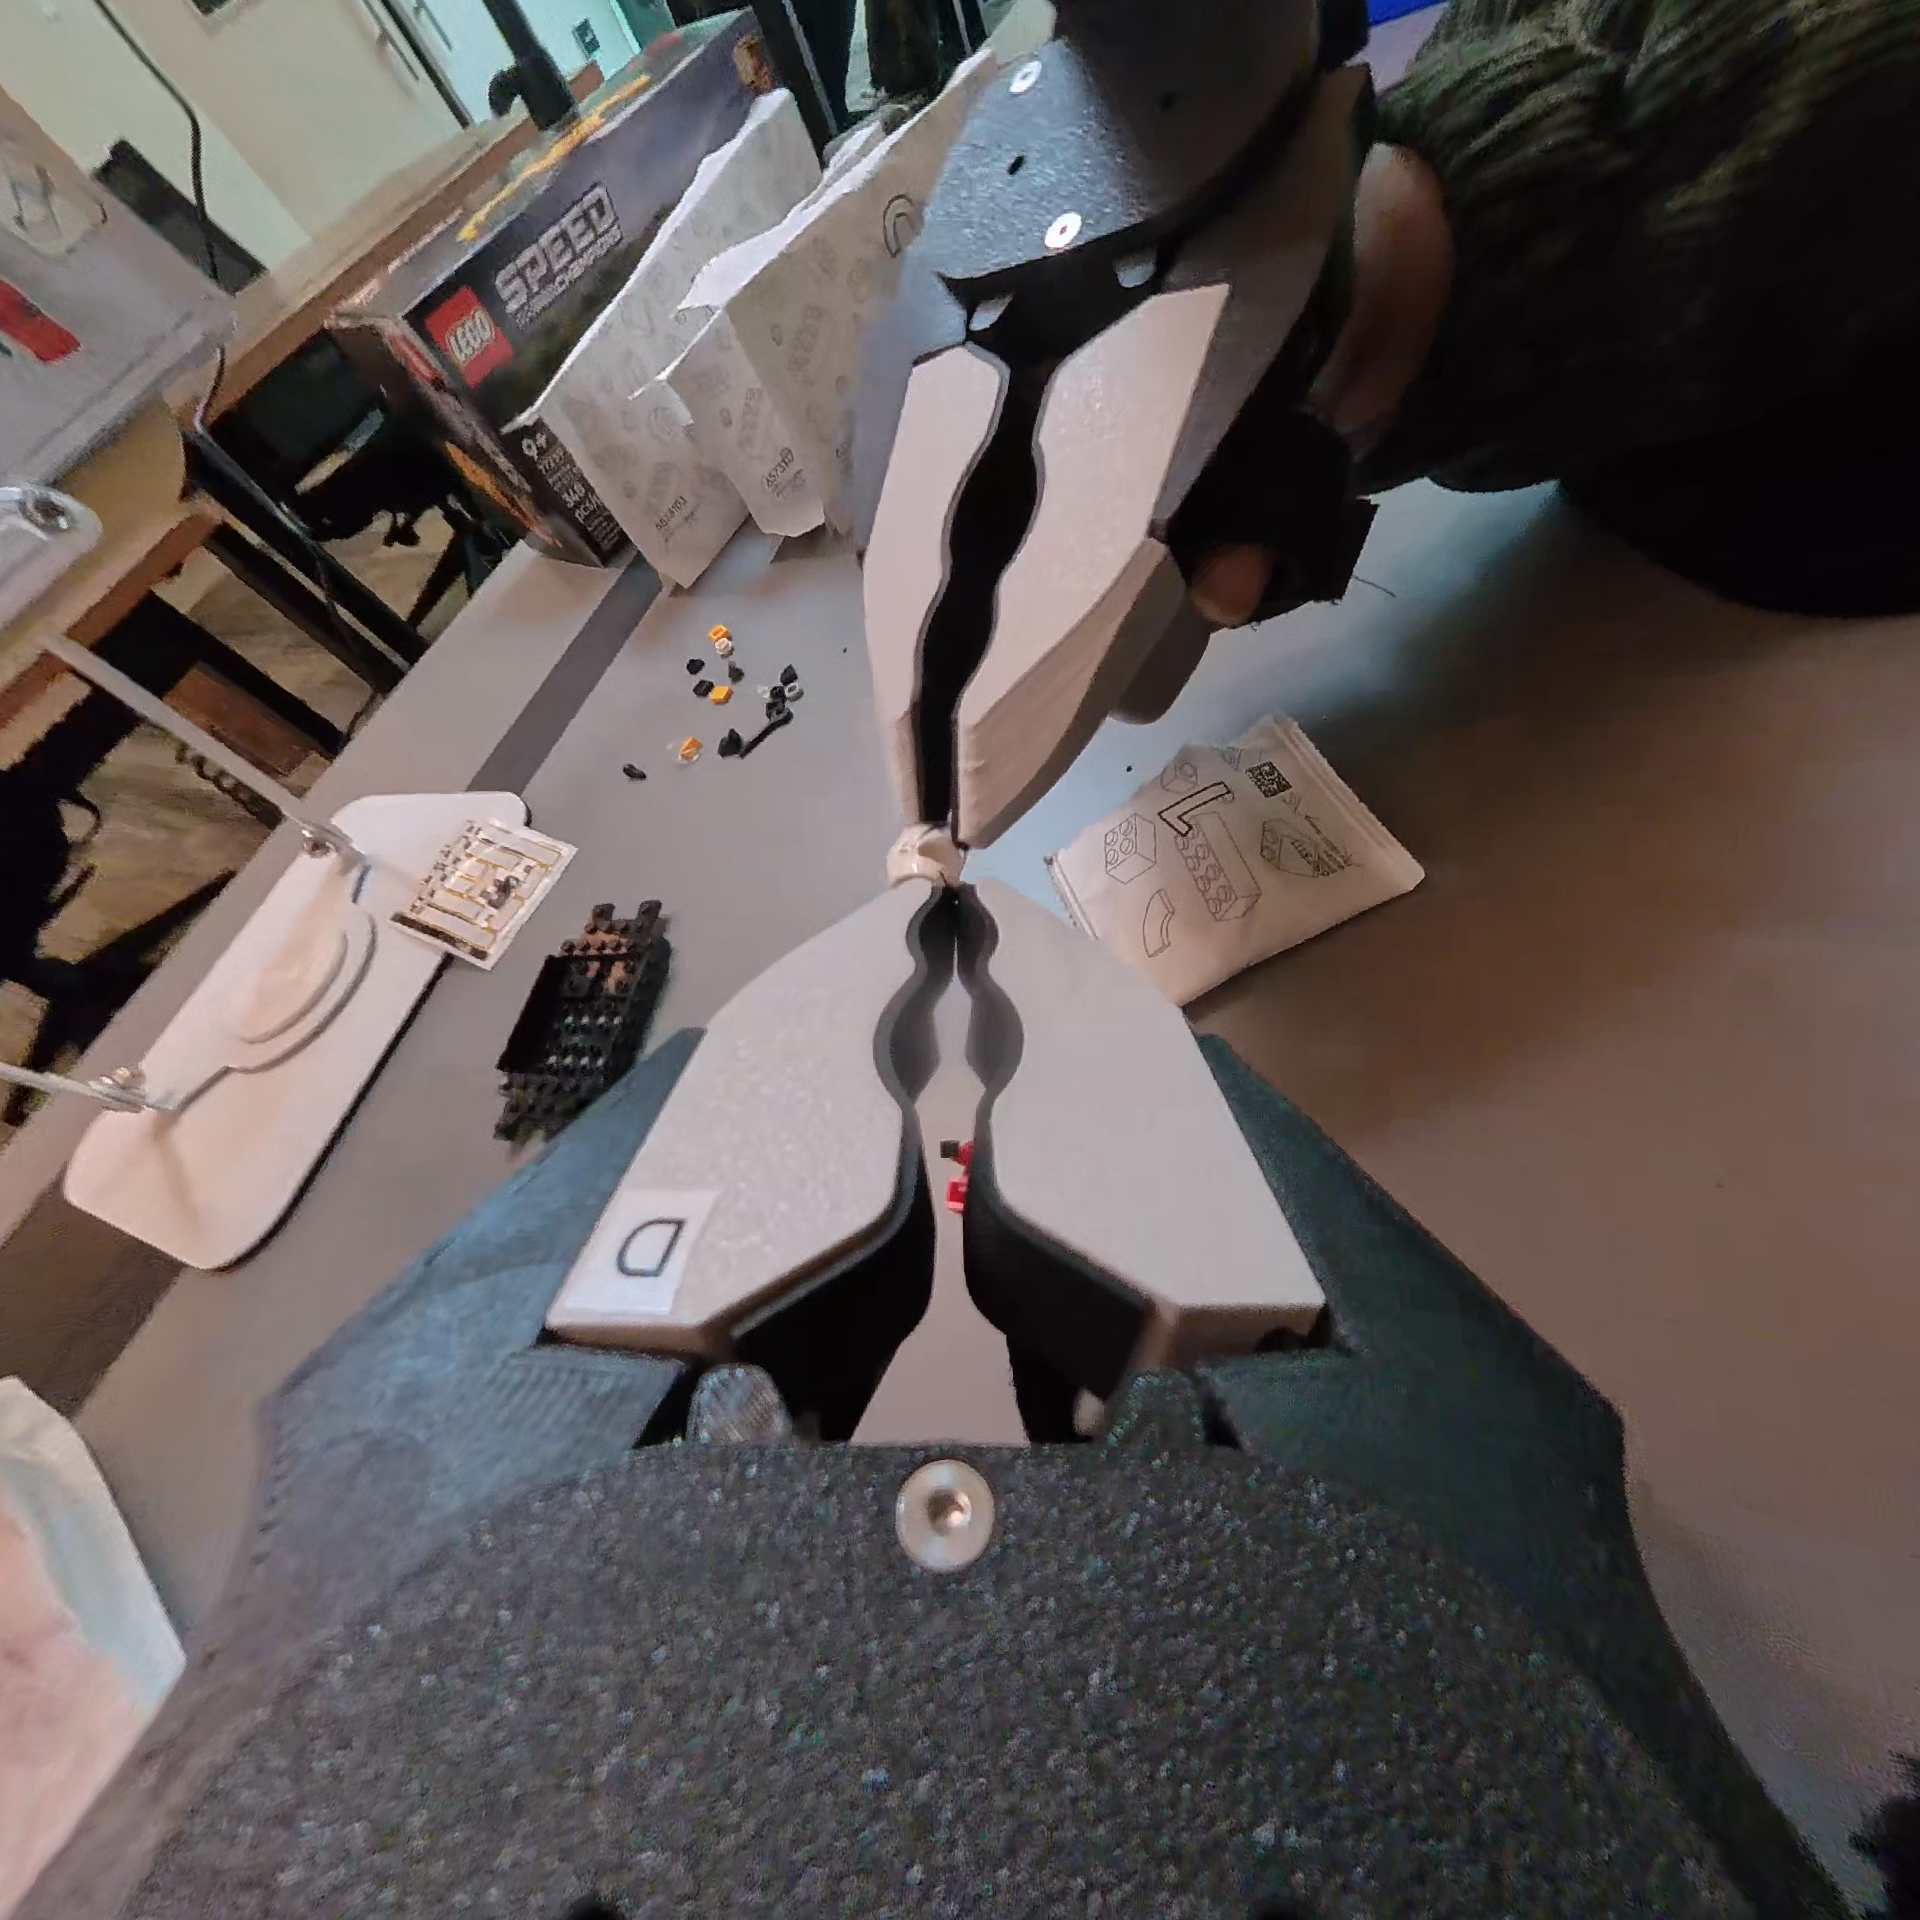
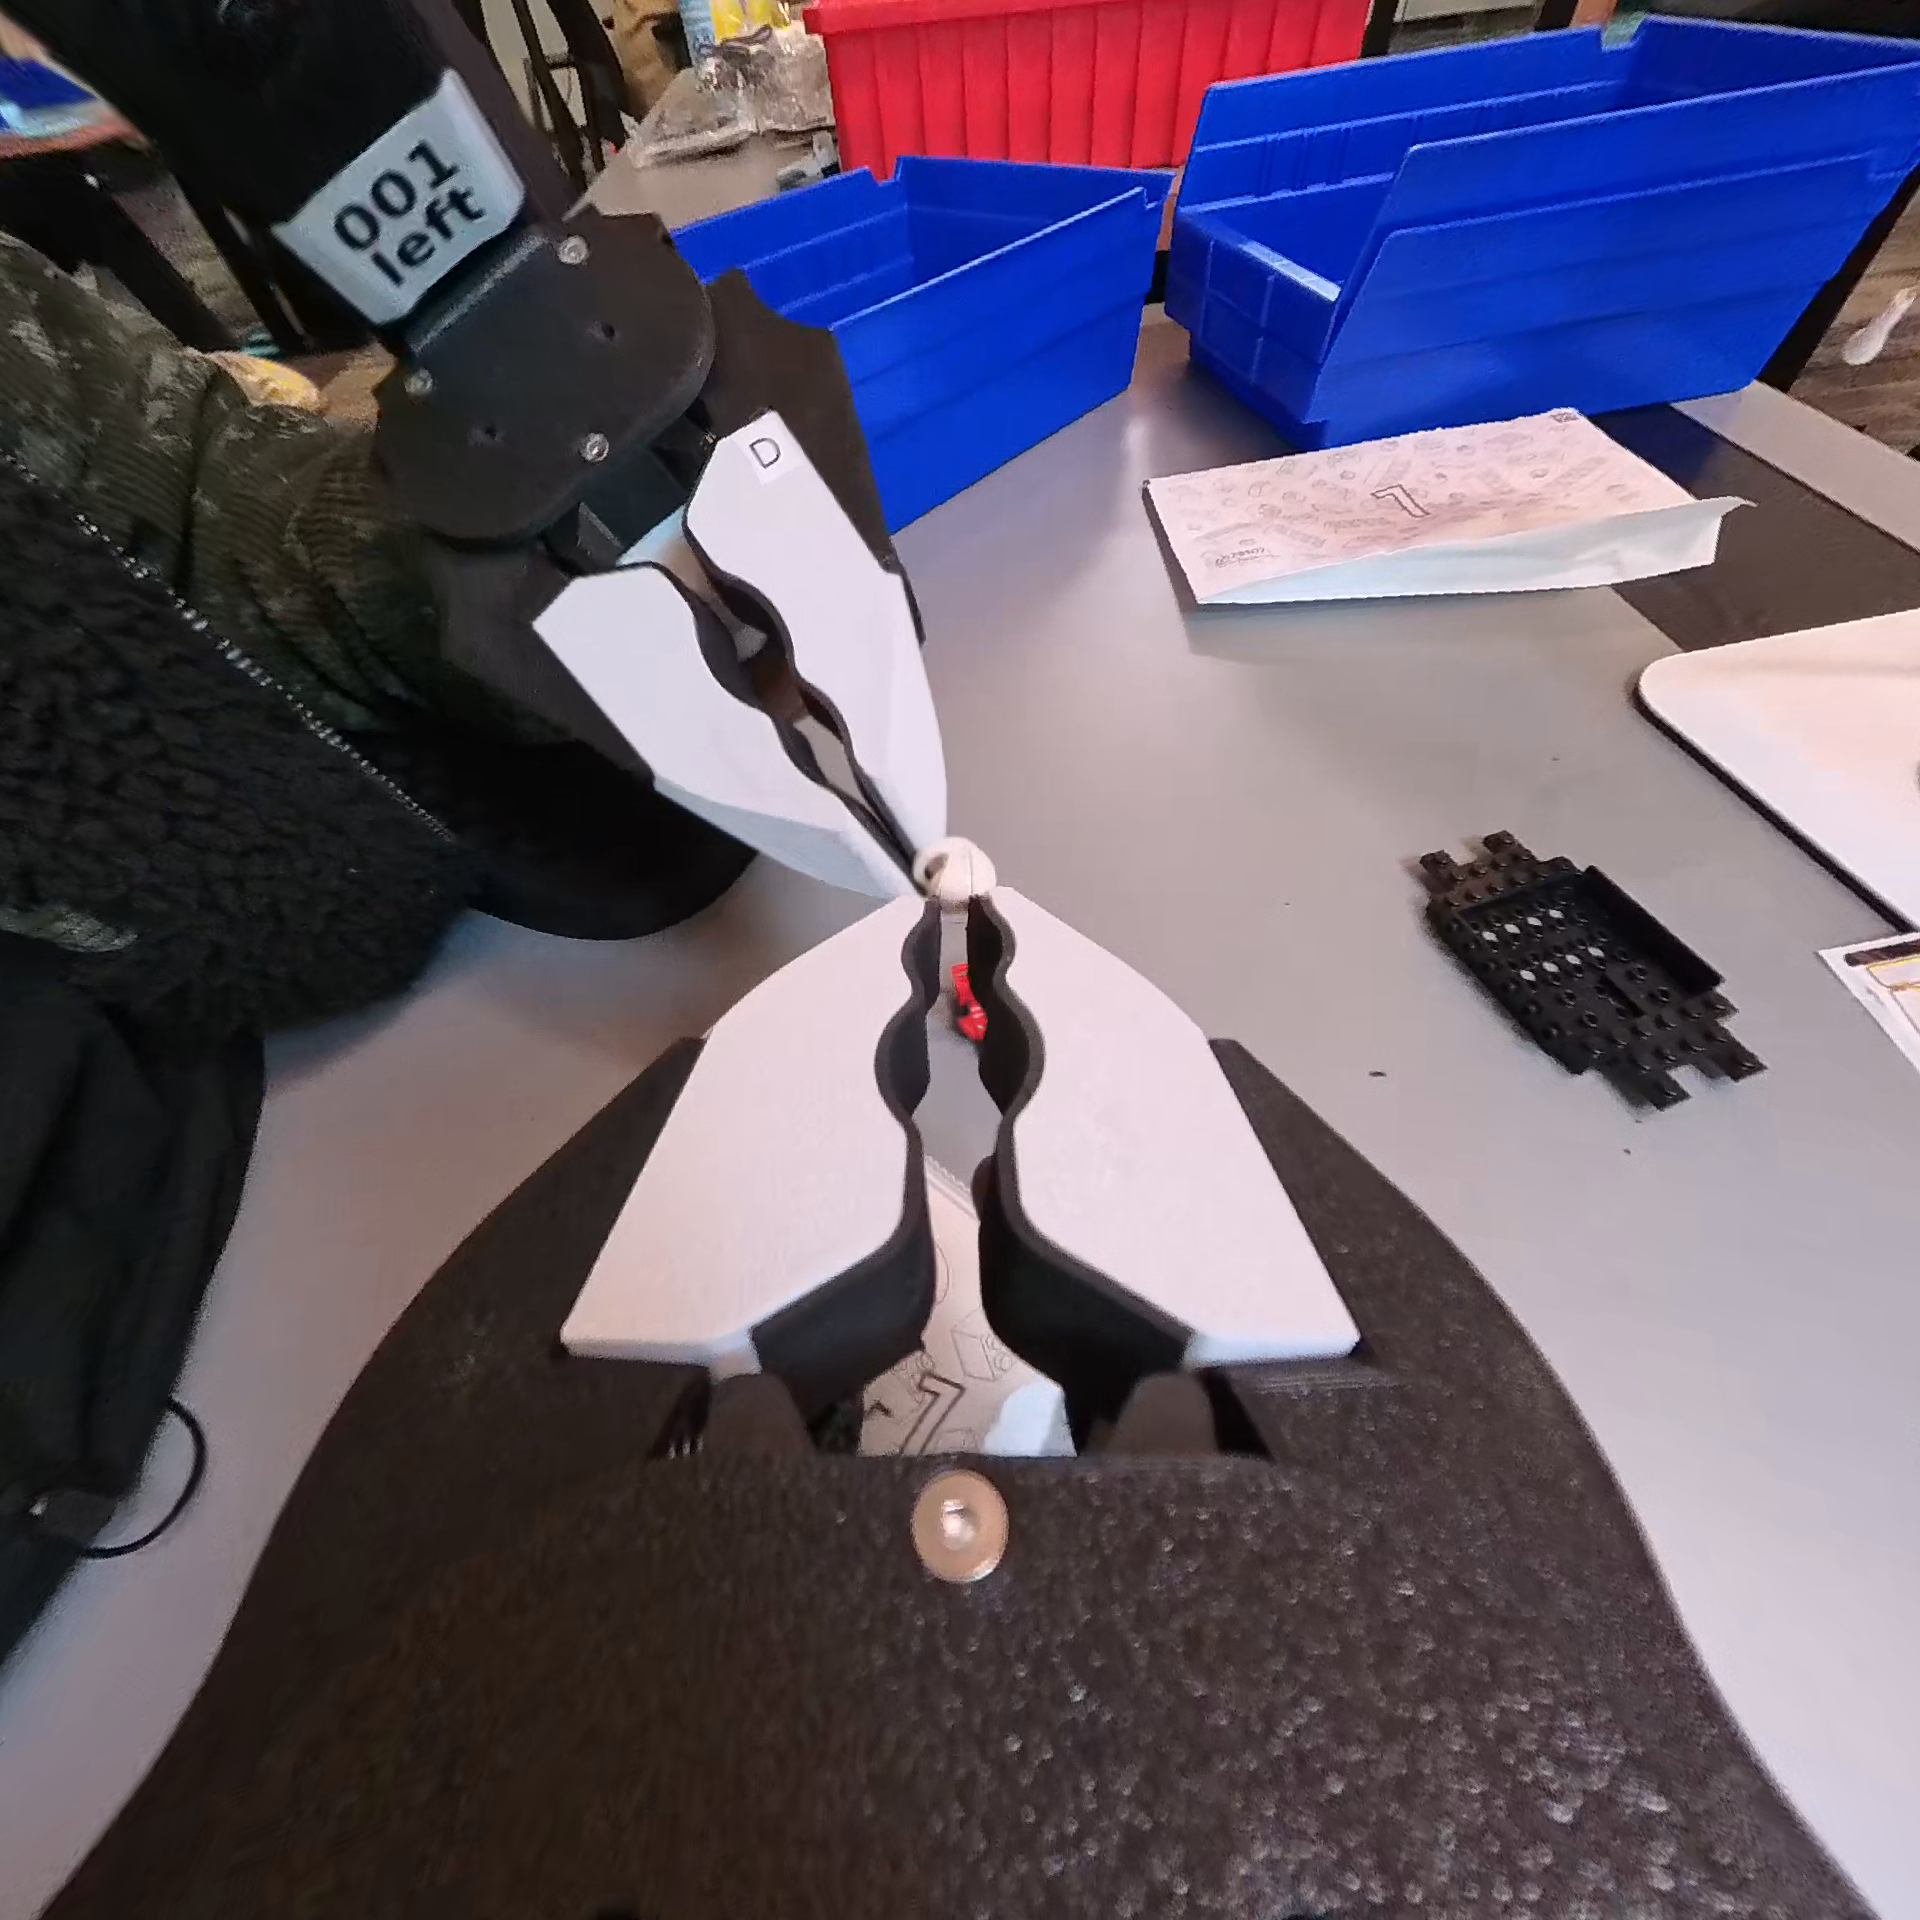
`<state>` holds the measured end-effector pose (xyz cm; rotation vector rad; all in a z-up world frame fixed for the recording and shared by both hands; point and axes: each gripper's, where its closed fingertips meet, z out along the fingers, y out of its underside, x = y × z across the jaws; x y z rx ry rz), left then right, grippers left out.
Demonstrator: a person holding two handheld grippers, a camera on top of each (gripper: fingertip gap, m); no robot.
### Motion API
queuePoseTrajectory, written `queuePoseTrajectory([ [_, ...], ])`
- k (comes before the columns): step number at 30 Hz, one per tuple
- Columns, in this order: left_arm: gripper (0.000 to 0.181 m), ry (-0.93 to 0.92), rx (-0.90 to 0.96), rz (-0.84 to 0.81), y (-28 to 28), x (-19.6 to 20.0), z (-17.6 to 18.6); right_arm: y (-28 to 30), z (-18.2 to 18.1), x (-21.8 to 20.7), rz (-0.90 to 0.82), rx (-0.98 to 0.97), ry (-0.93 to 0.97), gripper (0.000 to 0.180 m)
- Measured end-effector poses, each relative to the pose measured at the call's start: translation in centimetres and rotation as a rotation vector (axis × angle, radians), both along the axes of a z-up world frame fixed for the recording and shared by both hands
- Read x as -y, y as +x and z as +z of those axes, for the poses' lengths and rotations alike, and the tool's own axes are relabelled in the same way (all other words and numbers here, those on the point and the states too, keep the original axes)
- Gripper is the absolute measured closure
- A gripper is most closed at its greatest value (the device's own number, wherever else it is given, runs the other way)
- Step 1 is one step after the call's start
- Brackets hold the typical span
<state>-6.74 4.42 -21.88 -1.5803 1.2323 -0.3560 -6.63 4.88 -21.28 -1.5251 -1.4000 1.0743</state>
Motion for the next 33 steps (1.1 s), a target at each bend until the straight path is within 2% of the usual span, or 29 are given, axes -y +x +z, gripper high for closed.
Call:
queuePoseTrajectory([
  [4,0.180,-0.072,0.019,0.044,-0.6,-0.7,-0.4,0.1,-0.4,-0.3,-0.007,0.012,0.007,0.175],
  [7,0.181,-0.112,0.008,0.137,-2.5,-2.2,-1.1,0.7,0.0,-0.6,-0.015,-0.002,0.004,0.180],
  [10,0.181,-0.159,0.054,0.132,-3.0,-2.4,-1.0,1.0,-0.1,-1.1,-0.036,0.009,0.007,0.180],
  [13,0.181,-0.157,0.056,0.104,-2.3,-1.9,-1.0,0.7,-0.4,-1.1,-0.047,0.010,0.011,0.179],
  [15,0.181,-0.151,0.062,0.081,-1.9,-1.6,-0.9,0.3,-0.6,-0.8,-0.033,0.017,0.013,0.160],
  [17,0.181,-0.152,0.075,0.044,-1.4,-1.1,-0.7,0.1,-0.6,-0.4,-0.012,0.008,0.039,0.156],
  [19,0.181,-0.156,0.085,-0.005,-0.8,-0.4,-0.5,0.0,-0.6,0.0,0.021,0.000,0.084,0.156],
  [24,0.181,-0.204,0.115,-0.091,-0.1,0.8,-0.4,0.3,-1.2,1.1,0.099,0.018,0.232,0.172],
  [30,0.181,-0.256,0.134,-0.117,0.0,1.1,-0.6,0.2,-1.2,1.5,0.113,0.025,0.337,0.169],
  [33,0.181,-0.273,0.141,-0.119,-0.1,1.1,-0.7,0.2,-1.3,1.6,0.110,0.034,0.386,0.172],
])
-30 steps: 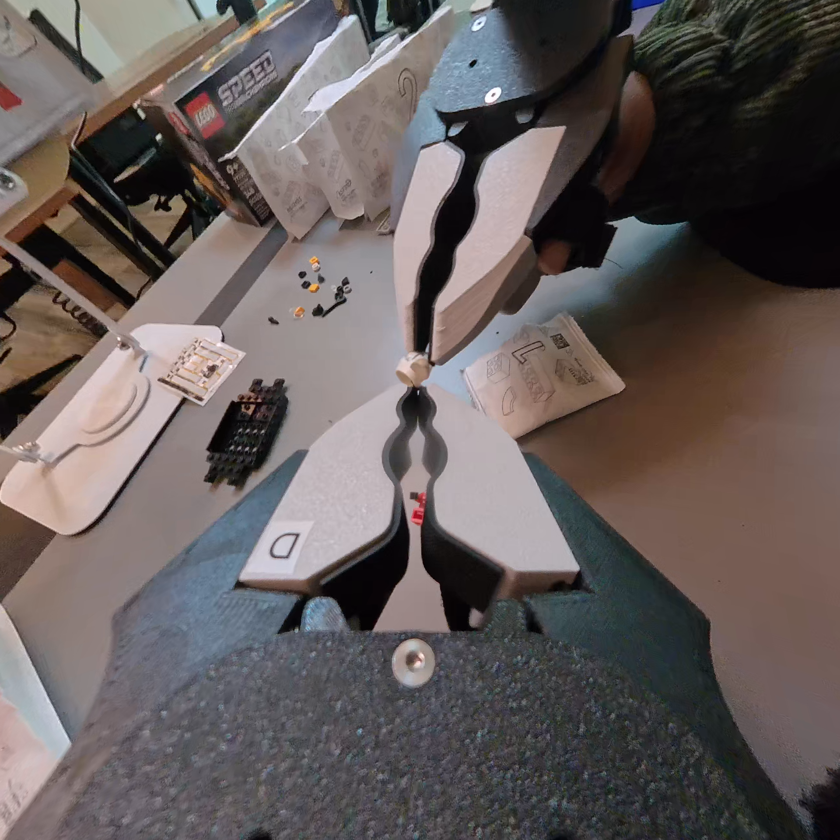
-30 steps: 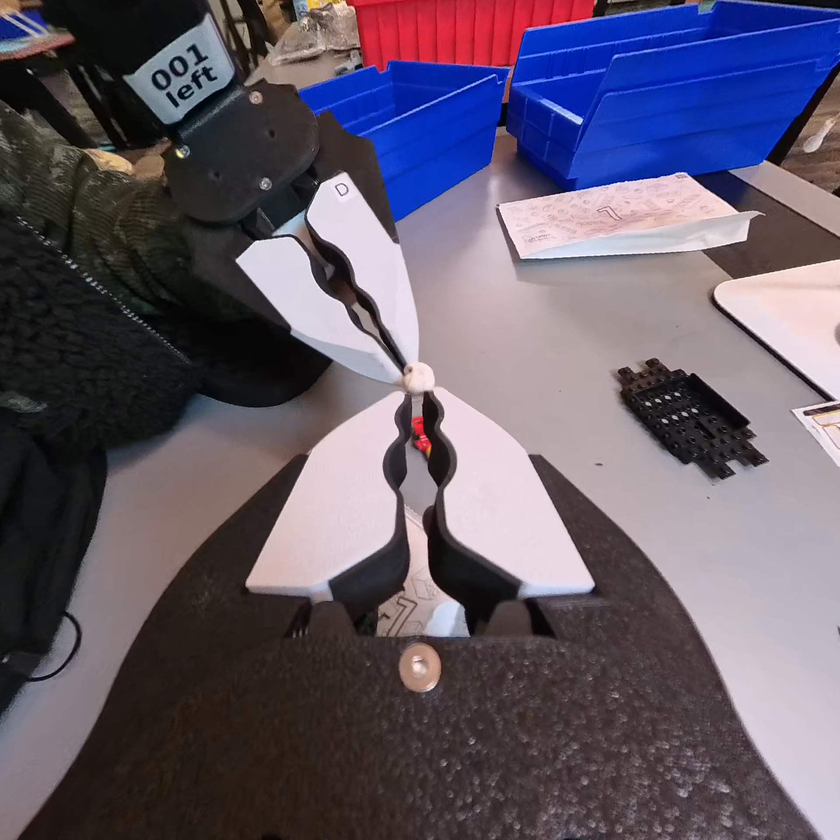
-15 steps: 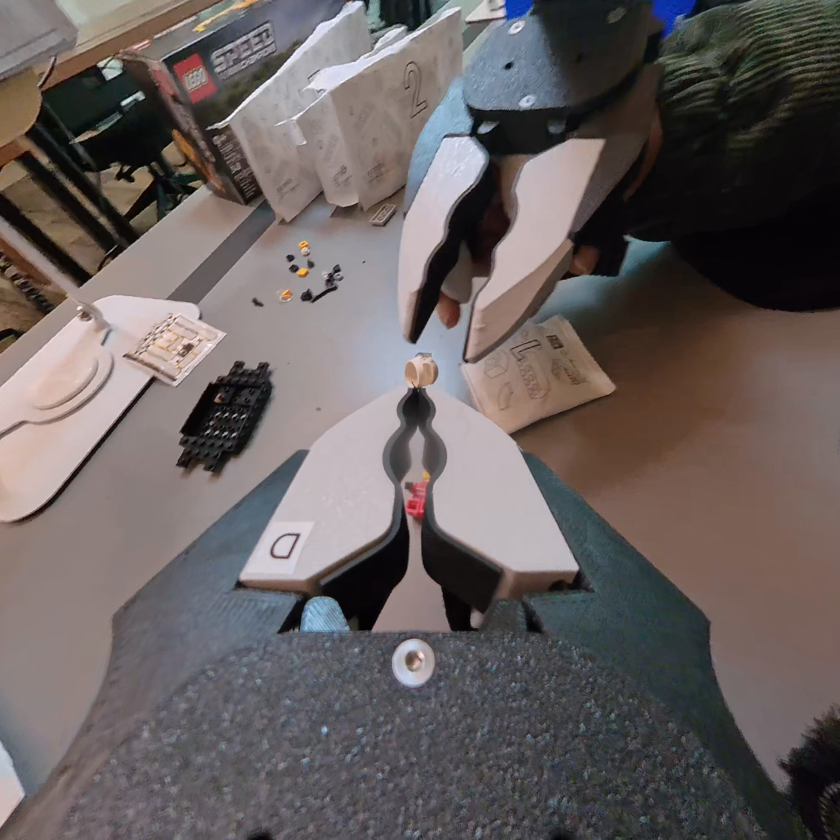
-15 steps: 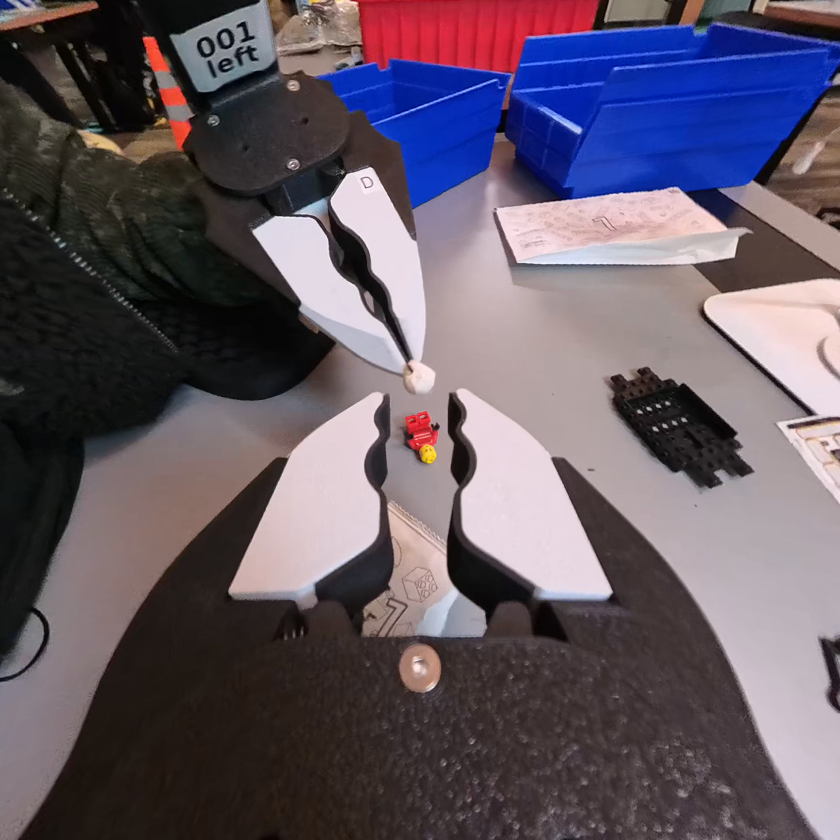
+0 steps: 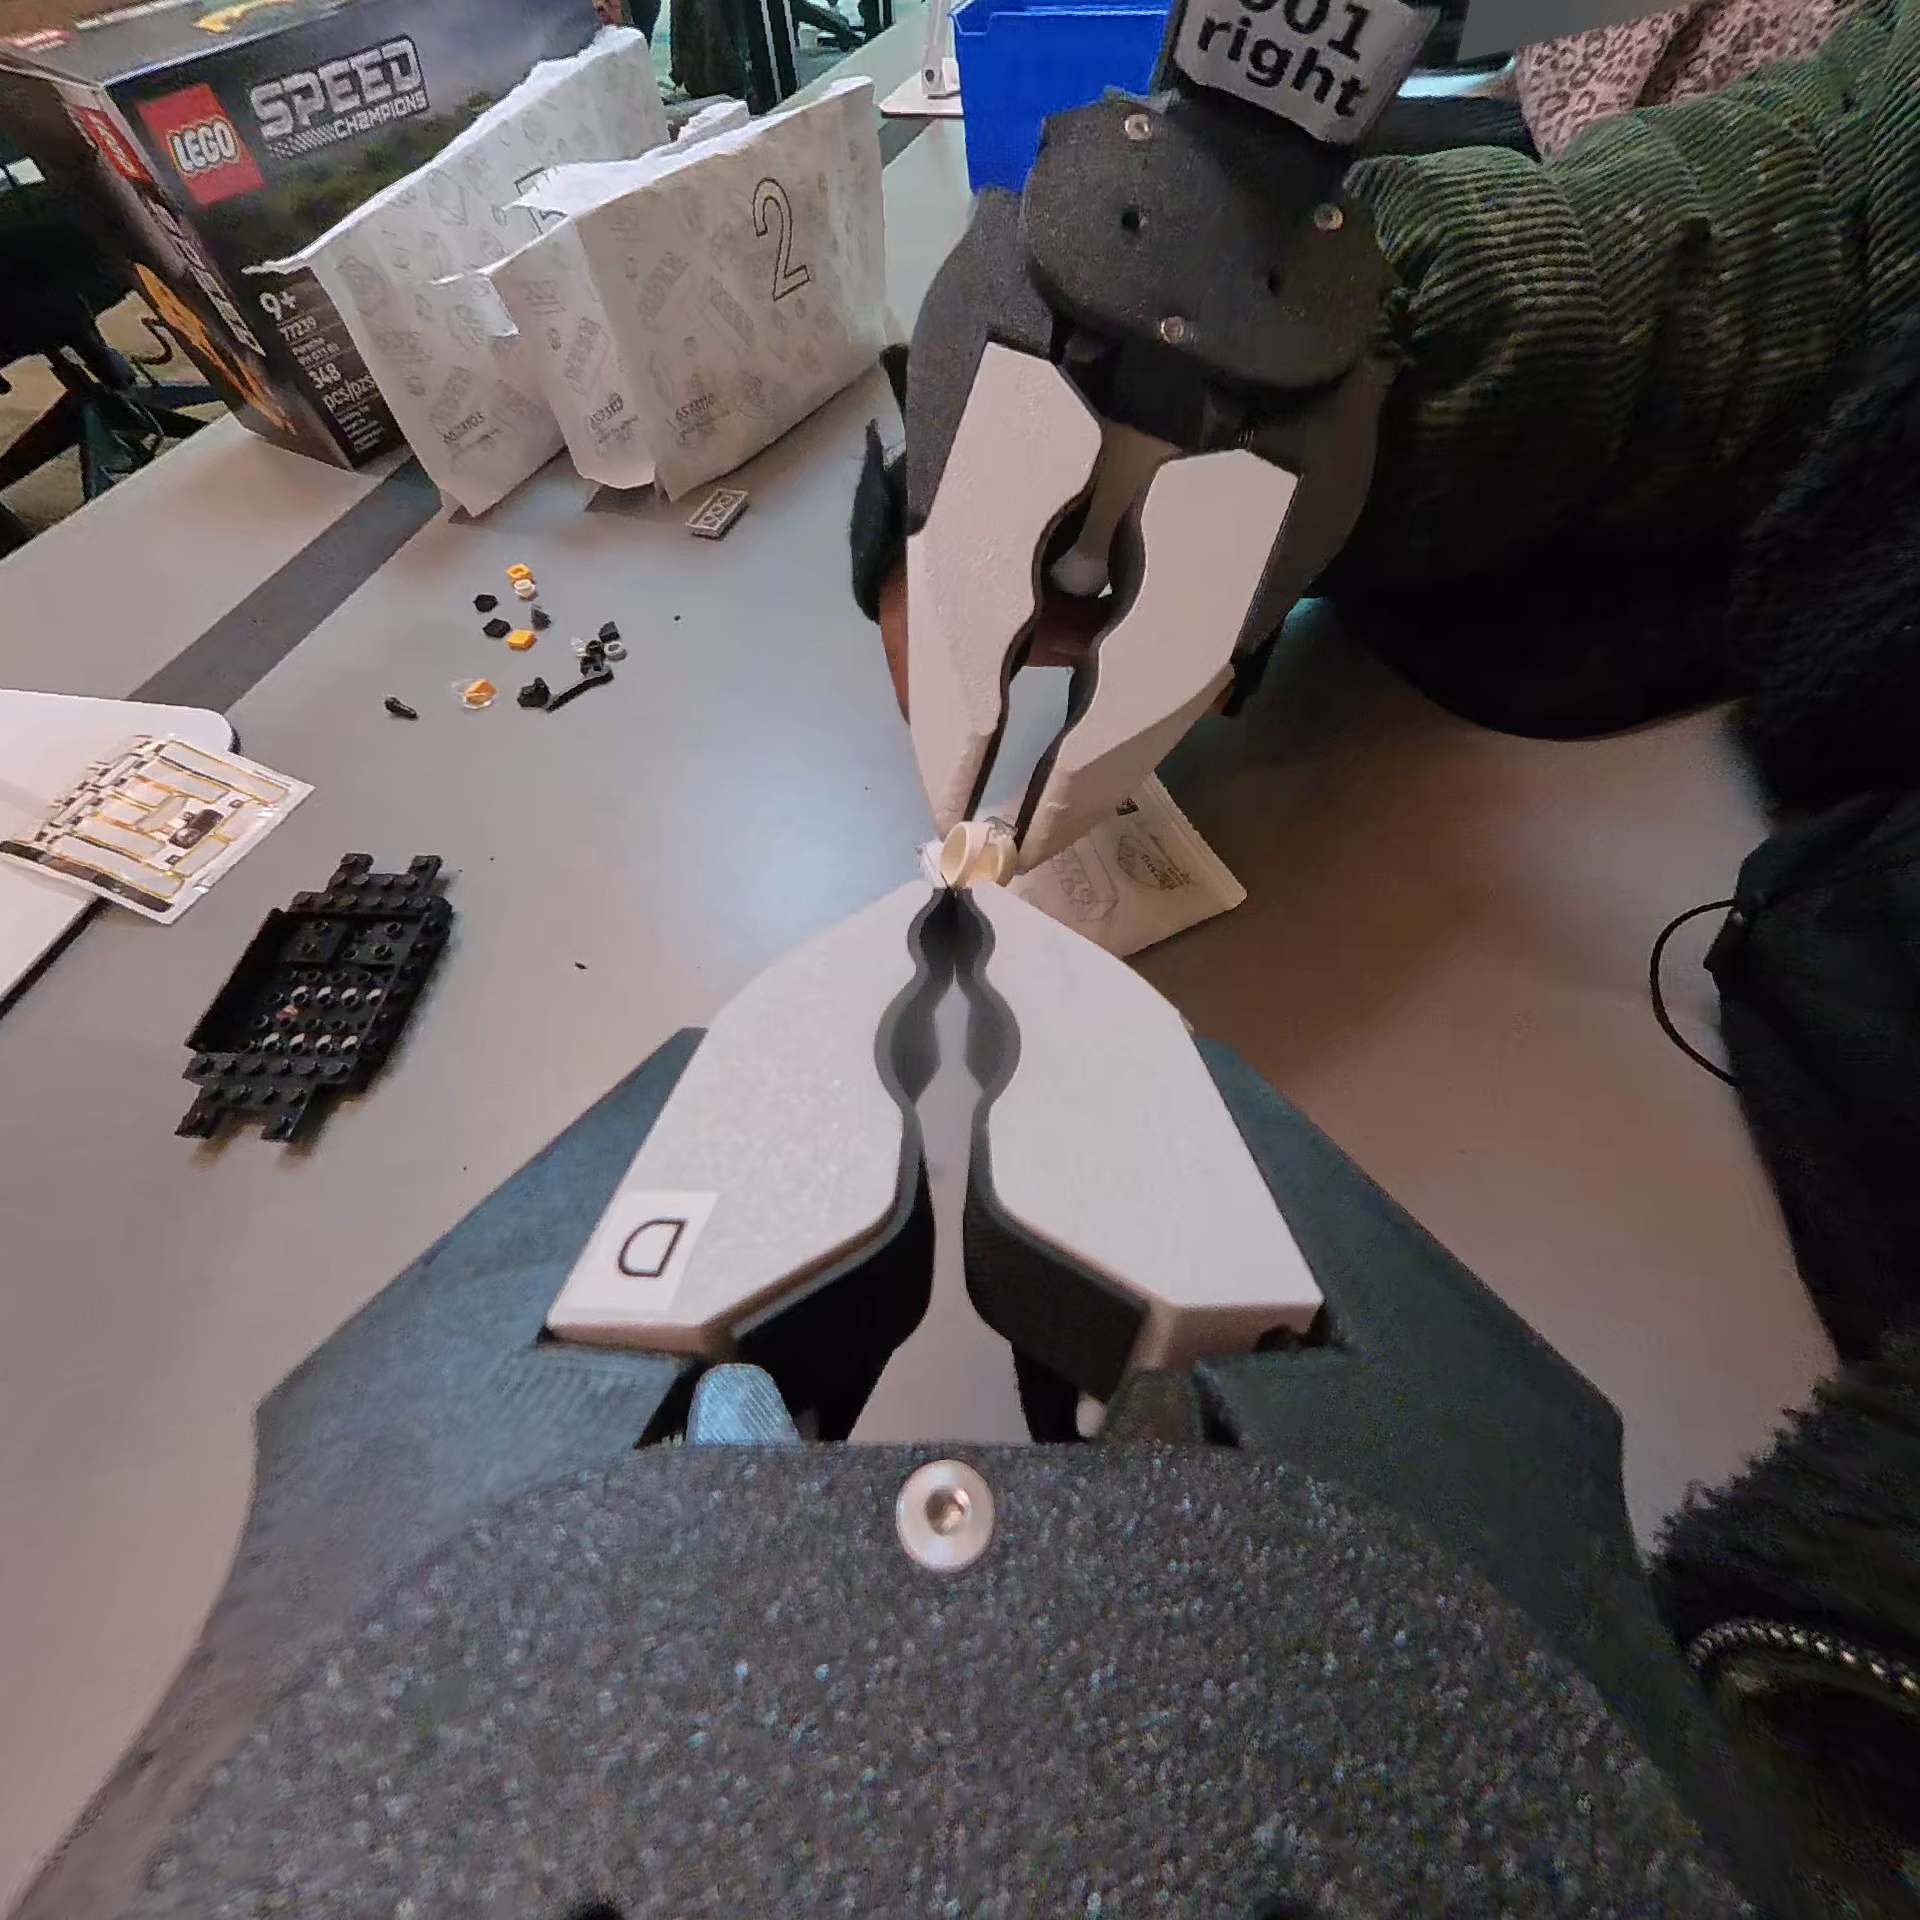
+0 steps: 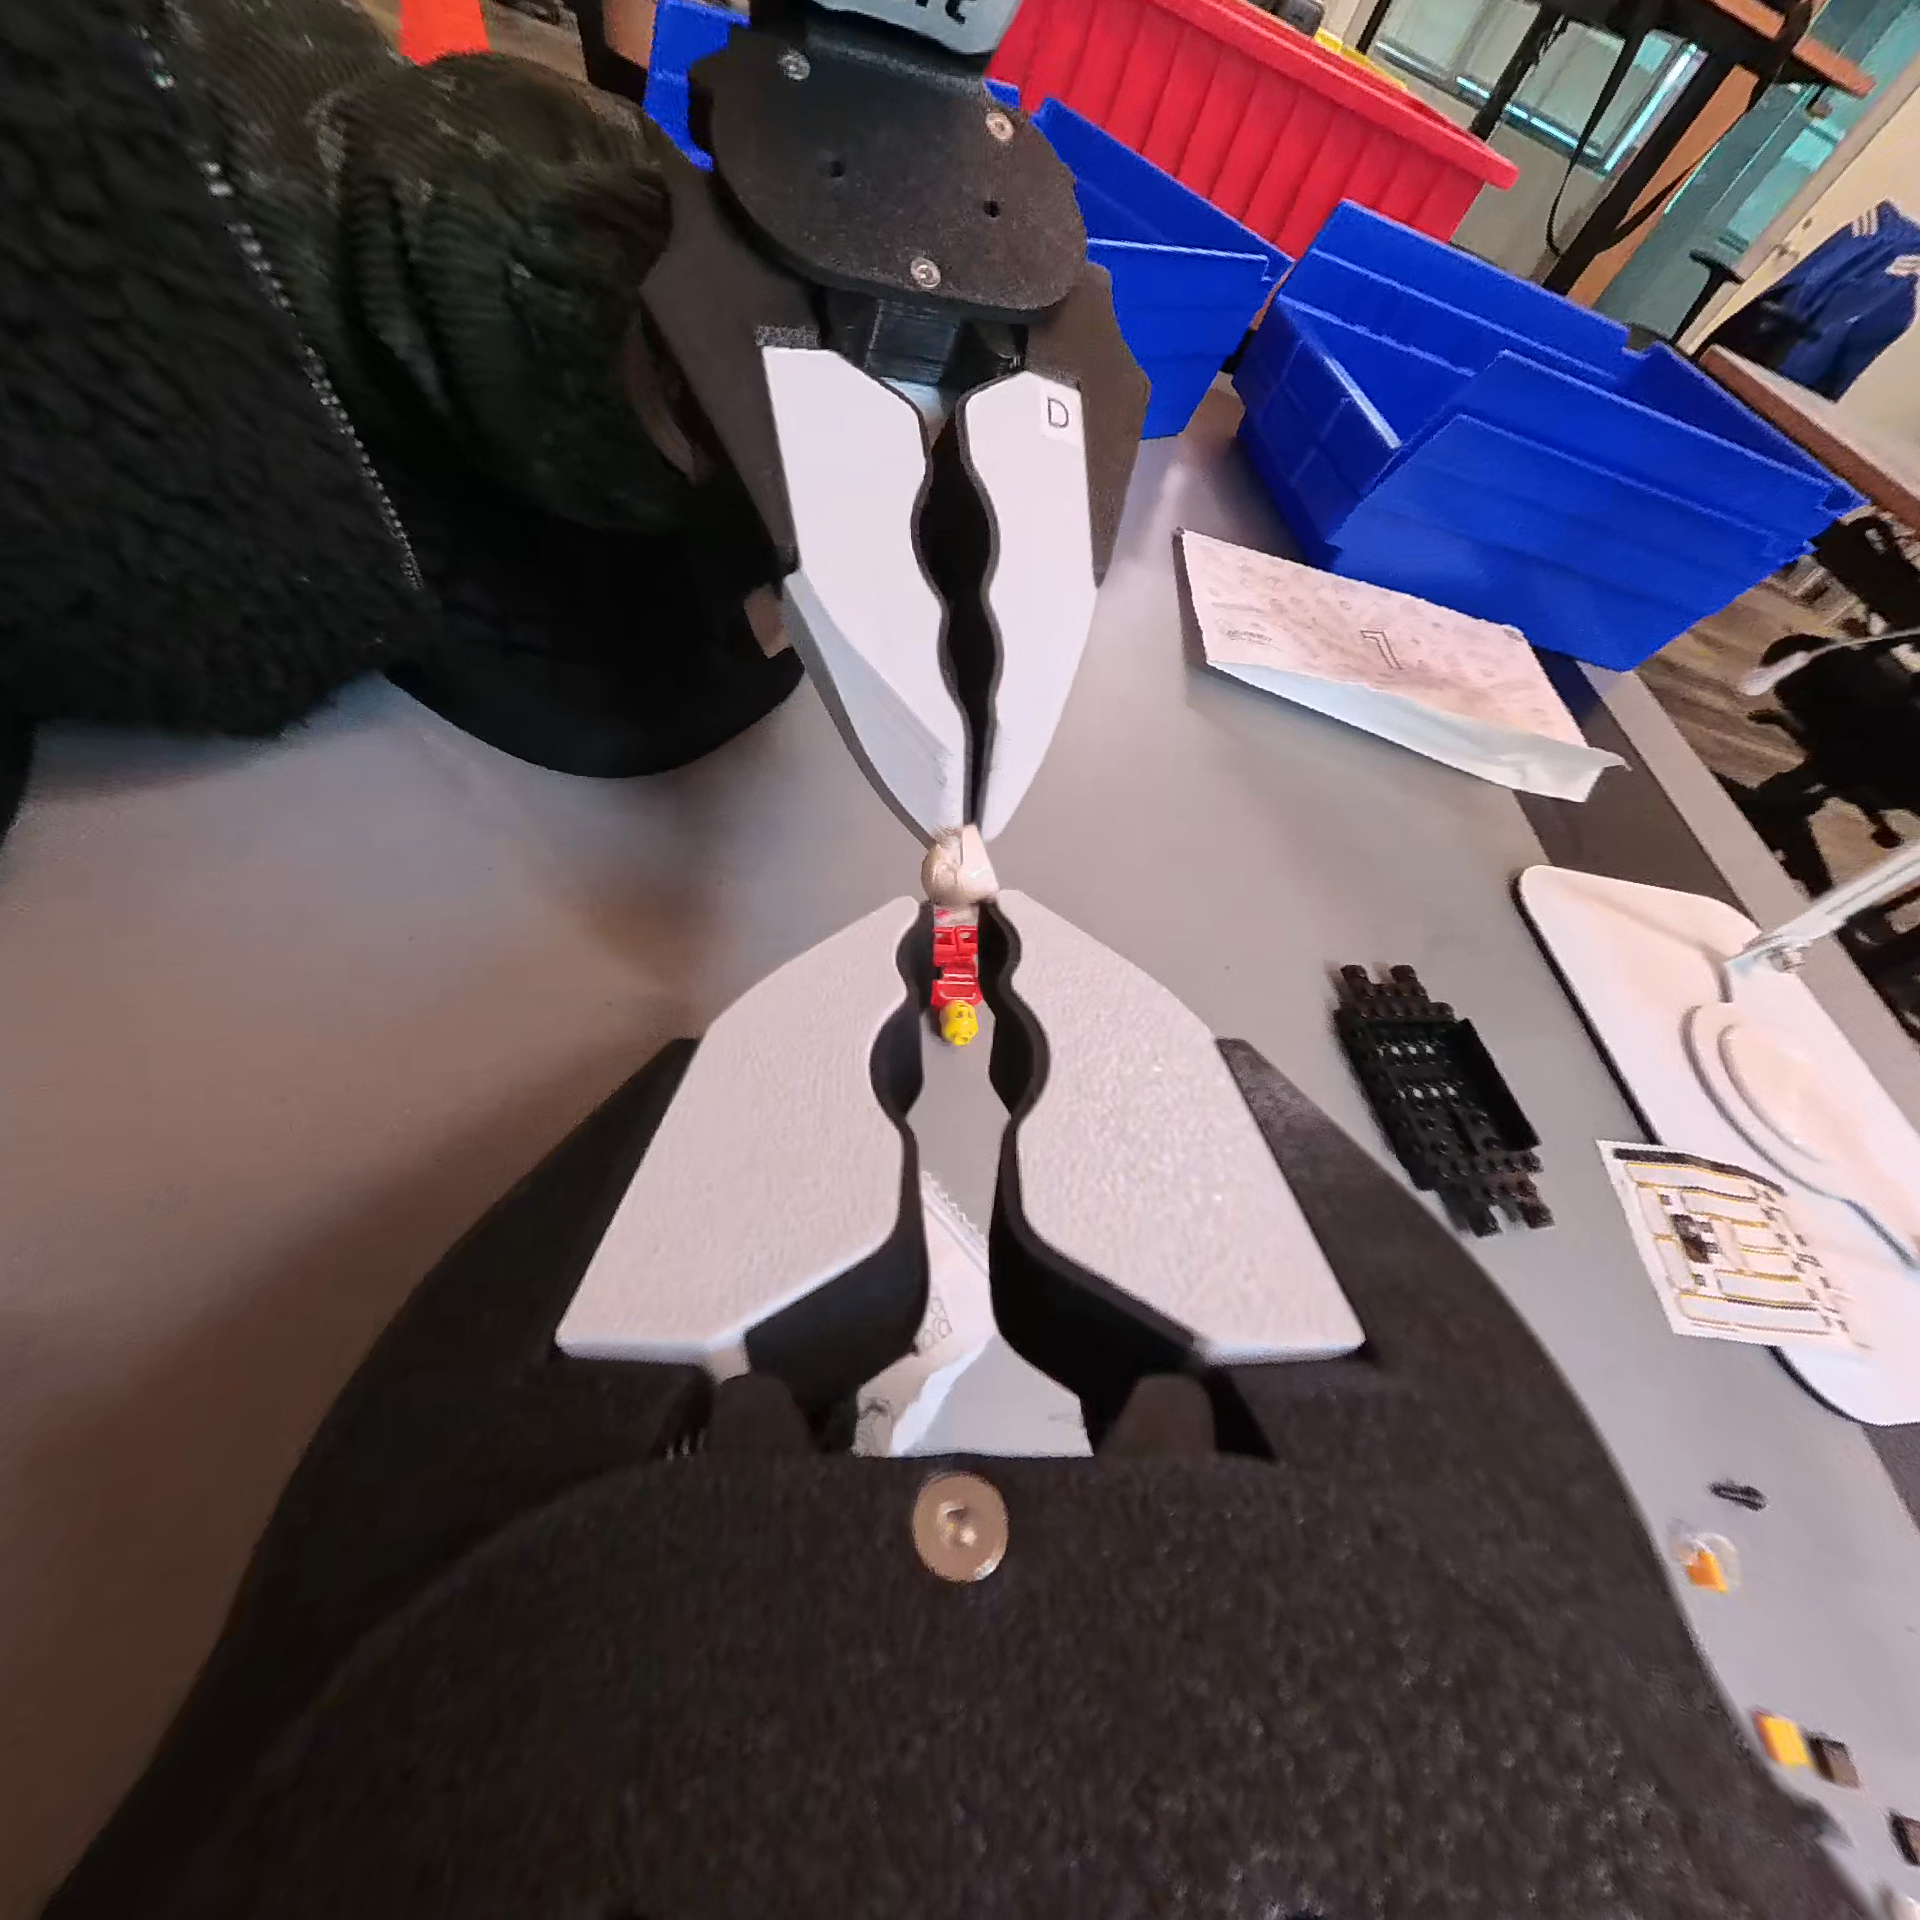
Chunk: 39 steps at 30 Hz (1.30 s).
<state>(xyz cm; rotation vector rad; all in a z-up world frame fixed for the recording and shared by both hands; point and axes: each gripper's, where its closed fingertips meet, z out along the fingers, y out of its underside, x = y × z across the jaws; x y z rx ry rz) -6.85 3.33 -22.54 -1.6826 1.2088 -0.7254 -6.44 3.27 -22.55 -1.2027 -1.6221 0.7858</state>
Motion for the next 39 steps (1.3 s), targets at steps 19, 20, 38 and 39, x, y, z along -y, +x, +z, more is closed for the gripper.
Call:
queuePoseTrajectory([
  [19,0.168,0.033,-0.064,-0.071,0.4,0.9,-0.9,-0.4,-0.6,0.9,0.034,0.023,-0.065,0.174],
  [20,0.168,0.008,-0.049,-0.067,0.4,0.9,-0.8,-0.3,-0.7,0.8,0.035,0.027,-0.055,0.175],
  [38,0.168,-0.196,-0.189,0.151,-3.3,-3.0,-6.0,0.9,-4.9,-3.8,-0.184,0.230,0.060,0.174],
  [39,0.168,-0.209,-0.184,0.158,-3.4,-3.1,-6.1,0.9,-5.3,-4.2,-0.201,0.249,0.071,0.174],
])
